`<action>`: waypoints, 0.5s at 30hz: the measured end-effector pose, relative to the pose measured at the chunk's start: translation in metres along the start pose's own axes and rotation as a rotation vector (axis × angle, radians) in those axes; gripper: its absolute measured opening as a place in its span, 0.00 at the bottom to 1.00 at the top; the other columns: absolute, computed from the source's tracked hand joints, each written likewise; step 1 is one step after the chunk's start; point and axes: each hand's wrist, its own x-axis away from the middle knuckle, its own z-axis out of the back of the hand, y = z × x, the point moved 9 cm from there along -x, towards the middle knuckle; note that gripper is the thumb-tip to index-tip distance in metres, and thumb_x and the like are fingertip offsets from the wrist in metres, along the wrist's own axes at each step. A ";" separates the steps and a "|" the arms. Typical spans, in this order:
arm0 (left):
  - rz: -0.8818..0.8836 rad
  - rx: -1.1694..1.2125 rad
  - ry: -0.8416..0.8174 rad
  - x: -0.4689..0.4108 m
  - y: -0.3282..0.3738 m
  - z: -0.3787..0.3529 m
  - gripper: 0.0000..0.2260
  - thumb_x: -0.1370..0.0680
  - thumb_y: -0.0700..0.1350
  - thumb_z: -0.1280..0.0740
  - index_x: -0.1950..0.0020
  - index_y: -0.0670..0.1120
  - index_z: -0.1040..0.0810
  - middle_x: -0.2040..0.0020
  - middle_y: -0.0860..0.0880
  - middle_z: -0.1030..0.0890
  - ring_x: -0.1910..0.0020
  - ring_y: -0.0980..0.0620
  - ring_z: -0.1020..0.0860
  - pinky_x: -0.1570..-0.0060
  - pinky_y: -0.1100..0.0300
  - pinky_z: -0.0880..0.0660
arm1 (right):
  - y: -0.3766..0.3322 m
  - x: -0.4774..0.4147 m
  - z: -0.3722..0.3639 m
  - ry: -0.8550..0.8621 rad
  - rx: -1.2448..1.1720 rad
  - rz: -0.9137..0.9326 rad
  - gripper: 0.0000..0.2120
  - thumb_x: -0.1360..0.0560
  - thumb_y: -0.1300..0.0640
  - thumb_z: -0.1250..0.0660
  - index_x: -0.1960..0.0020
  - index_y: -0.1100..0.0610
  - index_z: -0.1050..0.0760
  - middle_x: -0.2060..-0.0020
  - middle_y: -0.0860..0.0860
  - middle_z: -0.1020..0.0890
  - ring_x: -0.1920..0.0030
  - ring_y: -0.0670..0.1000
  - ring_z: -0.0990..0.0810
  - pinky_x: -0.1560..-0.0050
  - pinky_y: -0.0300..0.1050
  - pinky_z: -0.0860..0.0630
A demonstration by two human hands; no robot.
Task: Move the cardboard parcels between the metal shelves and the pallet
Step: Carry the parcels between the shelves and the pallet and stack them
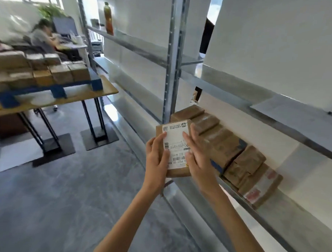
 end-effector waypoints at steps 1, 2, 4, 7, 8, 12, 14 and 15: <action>-0.003 0.000 0.031 -0.005 0.000 0.019 0.18 0.18 0.39 0.41 0.29 0.49 0.33 0.34 0.50 0.37 0.46 0.66 0.26 0.56 0.65 0.22 | -0.006 -0.010 -0.017 -0.021 -0.018 0.011 0.24 0.20 0.65 0.48 0.25 0.58 0.42 0.23 0.42 0.50 0.24 0.43 0.52 0.26 0.49 0.41; -0.013 -0.006 0.056 -0.011 0.000 0.037 0.18 0.18 0.40 0.41 0.29 0.49 0.33 0.33 0.51 0.38 0.42 0.65 0.27 0.53 0.64 0.22 | -0.012 -0.020 -0.034 -0.036 -0.029 0.027 0.24 0.20 0.64 0.48 0.25 0.58 0.42 0.23 0.42 0.50 0.24 0.43 0.51 0.26 0.48 0.40; -0.048 -0.041 0.076 -0.024 -0.002 0.074 0.17 0.18 0.42 0.41 0.29 0.51 0.32 0.28 0.54 0.42 0.33 0.60 0.33 0.44 0.62 0.23 | -0.022 -0.040 -0.067 -0.068 -0.053 0.053 0.25 0.21 0.62 0.47 0.25 0.58 0.43 0.24 0.43 0.49 0.24 0.45 0.49 0.28 0.46 0.36; -0.034 -0.082 0.104 -0.044 -0.011 0.126 0.18 0.18 0.42 0.41 0.28 0.52 0.32 0.23 0.58 0.48 0.26 0.57 0.41 0.35 0.57 0.27 | -0.036 -0.067 -0.118 -0.101 -0.072 0.102 0.26 0.22 0.60 0.44 0.24 0.59 0.43 0.23 0.45 0.48 0.24 0.45 0.47 0.33 0.37 0.32; -0.034 -0.088 0.117 -0.050 -0.012 0.142 0.18 0.18 0.41 0.42 0.27 0.51 0.32 0.22 0.59 0.49 0.25 0.57 0.42 0.34 0.57 0.29 | -0.040 -0.075 -0.133 -0.106 -0.077 0.120 0.26 0.22 0.59 0.44 0.25 0.59 0.43 0.23 0.46 0.49 0.24 0.44 0.47 0.35 0.33 0.33; -0.080 -0.087 0.140 -0.069 -0.010 0.200 0.19 0.18 0.38 0.42 0.26 0.45 0.34 0.22 0.57 0.46 0.26 0.64 0.43 0.35 0.64 0.30 | -0.056 -0.104 -0.190 -0.134 -0.091 0.137 0.27 0.22 0.57 0.44 0.24 0.57 0.43 0.23 0.43 0.49 0.25 0.44 0.46 0.34 0.35 0.31; -0.086 -0.096 0.142 -0.077 -0.008 0.223 0.19 0.18 0.36 0.43 0.27 0.43 0.33 0.23 0.55 0.42 0.30 0.68 0.37 0.42 0.69 0.27 | -0.063 -0.114 -0.214 -0.155 -0.112 0.151 0.27 0.22 0.57 0.43 0.24 0.56 0.43 0.23 0.43 0.49 0.25 0.45 0.45 0.35 0.38 0.29; -0.093 -0.109 0.148 -0.081 -0.007 0.234 0.18 0.18 0.35 0.43 0.28 0.42 0.33 0.24 0.54 0.41 0.33 0.70 0.34 0.45 0.70 0.27 | -0.066 -0.119 -0.225 -0.163 -0.120 0.156 0.26 0.22 0.57 0.43 0.24 0.56 0.43 0.23 0.43 0.49 0.25 0.45 0.45 0.36 0.38 0.29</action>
